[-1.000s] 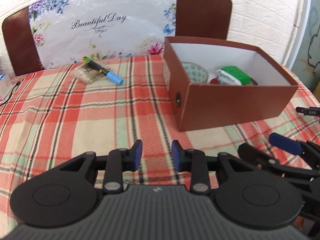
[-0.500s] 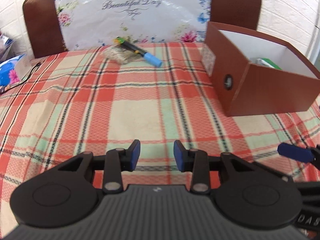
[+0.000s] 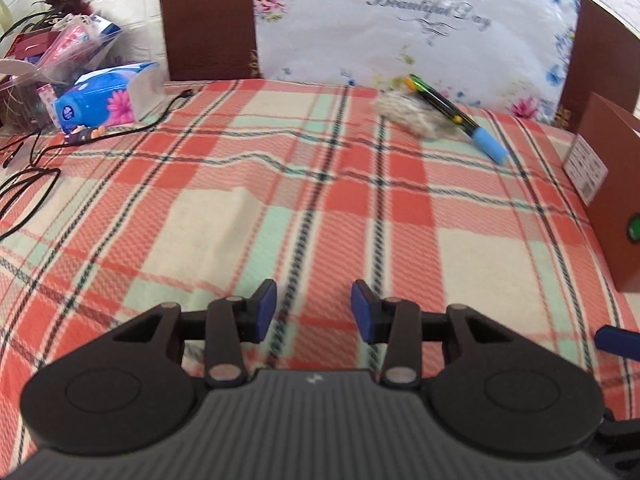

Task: Organize objects
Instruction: 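Move the left gripper to the green-and-blue marker and grasp it, then lift the marker, lower it into the brown box and open the left gripper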

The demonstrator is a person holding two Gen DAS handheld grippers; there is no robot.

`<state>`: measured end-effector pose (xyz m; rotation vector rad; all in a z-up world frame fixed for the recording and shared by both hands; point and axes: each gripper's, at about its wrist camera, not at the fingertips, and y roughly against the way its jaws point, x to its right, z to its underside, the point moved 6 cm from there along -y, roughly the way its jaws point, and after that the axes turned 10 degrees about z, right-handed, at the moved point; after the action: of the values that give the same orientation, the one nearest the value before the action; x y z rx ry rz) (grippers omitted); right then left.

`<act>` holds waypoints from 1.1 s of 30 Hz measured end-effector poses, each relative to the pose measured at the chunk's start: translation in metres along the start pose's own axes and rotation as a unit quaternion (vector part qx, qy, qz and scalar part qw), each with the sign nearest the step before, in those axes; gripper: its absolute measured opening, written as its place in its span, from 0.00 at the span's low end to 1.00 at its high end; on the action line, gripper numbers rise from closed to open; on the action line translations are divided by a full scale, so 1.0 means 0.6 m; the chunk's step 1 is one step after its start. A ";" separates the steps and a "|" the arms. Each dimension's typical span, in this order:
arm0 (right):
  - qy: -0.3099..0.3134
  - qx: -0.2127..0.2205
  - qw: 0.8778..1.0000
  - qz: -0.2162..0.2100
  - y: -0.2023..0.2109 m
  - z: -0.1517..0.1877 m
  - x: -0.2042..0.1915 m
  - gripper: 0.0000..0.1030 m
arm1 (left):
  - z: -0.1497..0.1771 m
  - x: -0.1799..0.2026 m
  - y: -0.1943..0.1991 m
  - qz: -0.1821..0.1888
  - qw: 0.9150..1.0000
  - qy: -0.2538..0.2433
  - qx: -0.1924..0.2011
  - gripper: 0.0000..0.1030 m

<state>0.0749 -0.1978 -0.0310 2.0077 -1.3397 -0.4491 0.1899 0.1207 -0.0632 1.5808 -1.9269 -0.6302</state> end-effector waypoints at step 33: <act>0.065 0.004 0.998 -0.022 -0.048 -0.048 -0.027 0.19 | -0.013 -0.072 -0.018 0.036 0.989 0.060 0.127 0.50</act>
<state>0.1055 -0.1661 -0.0319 2.0389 -1.2223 -0.3289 0.2094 0.1607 -0.0702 1.6512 -2.0248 -0.2614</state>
